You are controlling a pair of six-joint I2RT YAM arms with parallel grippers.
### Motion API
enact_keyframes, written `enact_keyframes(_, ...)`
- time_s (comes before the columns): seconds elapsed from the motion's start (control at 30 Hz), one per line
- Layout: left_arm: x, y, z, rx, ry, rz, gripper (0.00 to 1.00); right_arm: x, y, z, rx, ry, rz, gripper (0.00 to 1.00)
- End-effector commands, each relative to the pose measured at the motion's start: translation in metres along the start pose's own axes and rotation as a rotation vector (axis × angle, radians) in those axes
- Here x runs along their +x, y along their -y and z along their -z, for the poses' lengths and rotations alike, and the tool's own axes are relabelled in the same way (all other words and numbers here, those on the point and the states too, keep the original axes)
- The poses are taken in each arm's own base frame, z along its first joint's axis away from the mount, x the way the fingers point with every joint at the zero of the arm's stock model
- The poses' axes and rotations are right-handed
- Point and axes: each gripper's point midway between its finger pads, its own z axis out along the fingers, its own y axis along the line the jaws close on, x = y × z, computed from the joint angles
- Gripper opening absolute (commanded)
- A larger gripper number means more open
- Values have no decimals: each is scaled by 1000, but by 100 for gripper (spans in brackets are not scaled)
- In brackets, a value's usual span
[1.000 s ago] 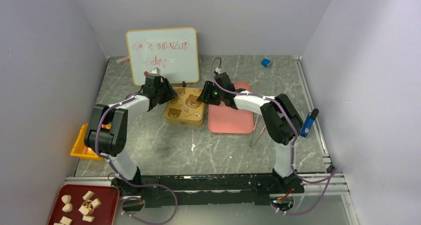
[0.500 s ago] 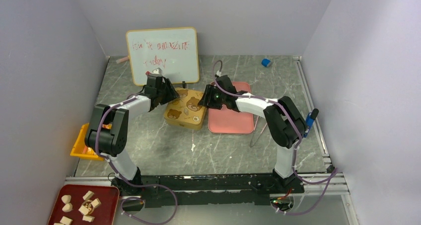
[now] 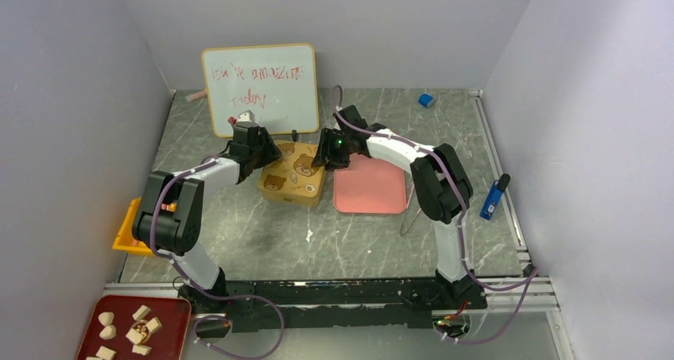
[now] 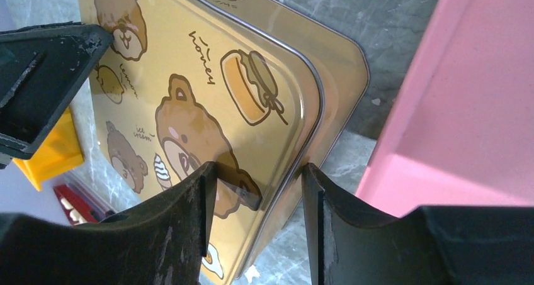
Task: Pack the chocolate
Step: Adjust the box lid on the packing box.
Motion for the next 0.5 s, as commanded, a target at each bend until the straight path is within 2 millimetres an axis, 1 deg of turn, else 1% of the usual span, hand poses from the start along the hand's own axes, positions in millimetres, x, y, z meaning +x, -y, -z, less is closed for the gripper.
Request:
enact_keyframes(0.0,69,76,31,264,-230,-3,52,99,52,-62,126,-309,35,12)
enact_keyframes(0.13,70,77,36,264,-229,-3,52,79,50,-64,126,-269,32,10)
enact_keyframes(0.3,66,80,42,269,-219,-11,52,56,52,-62,132,-226,23,7)
enact_keyframes(0.37,65,79,42,264,-216,-14,52,51,52,-61,129,-216,21,7)
enact_keyframes(0.47,65,78,43,258,-214,-17,52,49,50,-58,127,-211,24,7)
